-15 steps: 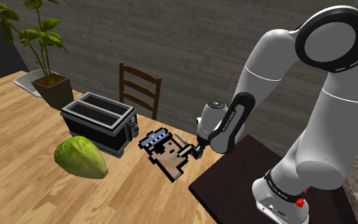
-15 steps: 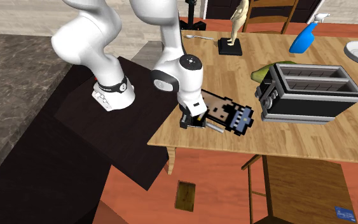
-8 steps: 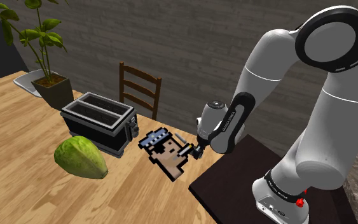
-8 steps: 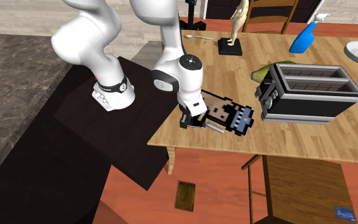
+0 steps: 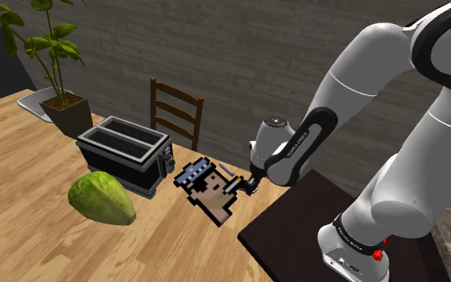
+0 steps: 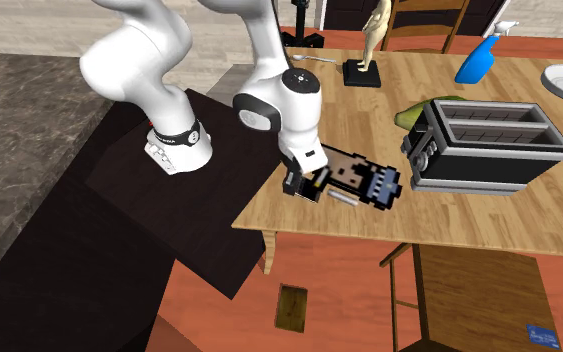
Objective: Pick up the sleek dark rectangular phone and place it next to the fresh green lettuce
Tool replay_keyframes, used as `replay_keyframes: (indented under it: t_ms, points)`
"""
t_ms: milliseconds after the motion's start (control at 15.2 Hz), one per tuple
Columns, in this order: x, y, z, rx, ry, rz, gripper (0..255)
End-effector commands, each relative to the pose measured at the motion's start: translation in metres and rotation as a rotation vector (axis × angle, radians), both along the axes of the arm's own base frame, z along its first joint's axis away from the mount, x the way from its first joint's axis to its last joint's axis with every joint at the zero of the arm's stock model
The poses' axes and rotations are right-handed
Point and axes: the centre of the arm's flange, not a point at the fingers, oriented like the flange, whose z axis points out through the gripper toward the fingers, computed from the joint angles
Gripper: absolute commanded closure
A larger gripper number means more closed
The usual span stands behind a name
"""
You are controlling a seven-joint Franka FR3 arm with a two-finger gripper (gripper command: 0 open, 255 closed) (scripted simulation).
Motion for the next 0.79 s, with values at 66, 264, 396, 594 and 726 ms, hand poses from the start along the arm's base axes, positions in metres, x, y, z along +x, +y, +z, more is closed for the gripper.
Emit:
replay_keyframes:
  t_ms: [66,264,396,594,726]
  points:
    - [0.001,0.0,0.016,0.0,0.0,0.0,255]
    - [0.001,0.0,0.031,0.0,0.0,0.0,255]
    - [0.001,0.0,0.042,0.0,0.0,0.0,255]
    - [0.001,0.0,0.058,0.0,0.0,0.0,255]
    - [0.001,0.0,0.068,0.0,0.0,0.0,255]
